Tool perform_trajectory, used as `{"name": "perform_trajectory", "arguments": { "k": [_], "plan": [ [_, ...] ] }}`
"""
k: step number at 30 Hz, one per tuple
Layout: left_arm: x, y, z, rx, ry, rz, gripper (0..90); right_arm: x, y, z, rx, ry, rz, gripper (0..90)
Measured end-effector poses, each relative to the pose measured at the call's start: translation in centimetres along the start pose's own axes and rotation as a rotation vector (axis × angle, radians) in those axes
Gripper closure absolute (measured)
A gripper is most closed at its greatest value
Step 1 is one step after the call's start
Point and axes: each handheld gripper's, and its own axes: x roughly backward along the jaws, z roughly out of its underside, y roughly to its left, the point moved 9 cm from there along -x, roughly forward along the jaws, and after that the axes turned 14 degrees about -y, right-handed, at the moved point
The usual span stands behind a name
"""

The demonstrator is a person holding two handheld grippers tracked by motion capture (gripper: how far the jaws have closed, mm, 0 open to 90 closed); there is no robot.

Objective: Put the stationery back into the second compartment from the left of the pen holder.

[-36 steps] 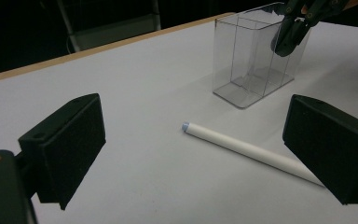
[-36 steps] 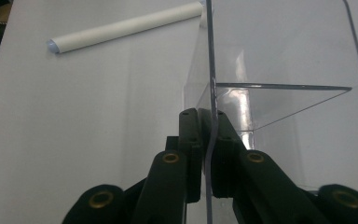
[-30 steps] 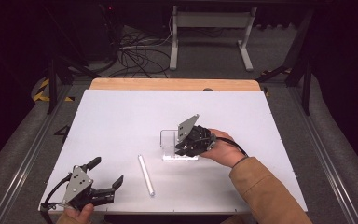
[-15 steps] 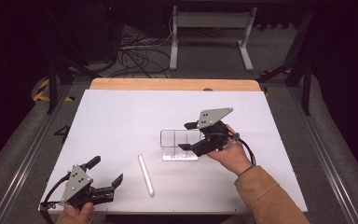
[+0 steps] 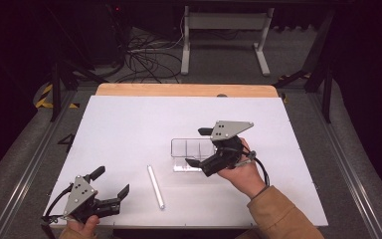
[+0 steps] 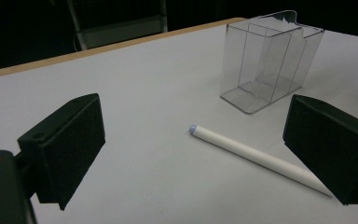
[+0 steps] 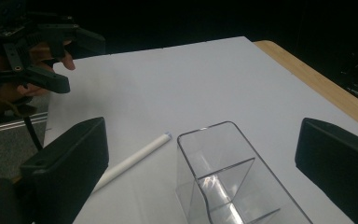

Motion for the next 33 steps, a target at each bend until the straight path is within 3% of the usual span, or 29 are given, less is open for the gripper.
{"name": "perform_trajectory", "arguments": {
  "k": [6,8,11,15,24,33],
  "plan": [
    [0.1,0.1,0.0,0.002,-0.001,-0.004,6.3,-0.8,1.2,-0.3,-0.041,-0.026,0.007,0.0],
    [0.1,0.1,0.0,0.002,0.0,-0.005,6.3,-1.1,1.5,-0.4,-0.047,-0.028,0.029,0.0],
    [0.1,0.2,0.0,0.006,0.002,-0.006,6.2,-1.5,1.9,-0.4,-0.024,-0.014,0.079,0.0],
    [0.0,0.2,0.1,0.007,0.004,-0.005,6.2,-2.0,2.6,-0.5,-0.015,-0.016,0.085,0.5],
    [0.0,0.2,0.1,0.006,0.003,-0.006,6.2,-2.2,2.9,-0.2,-0.011,0.026,0.111,8.3],
    [0.0,0.2,0.2,0.011,0.008,-0.001,6.2,-2.8,3.1,0.3,-0.049,0.086,0.106,17.3]
  ]
}}
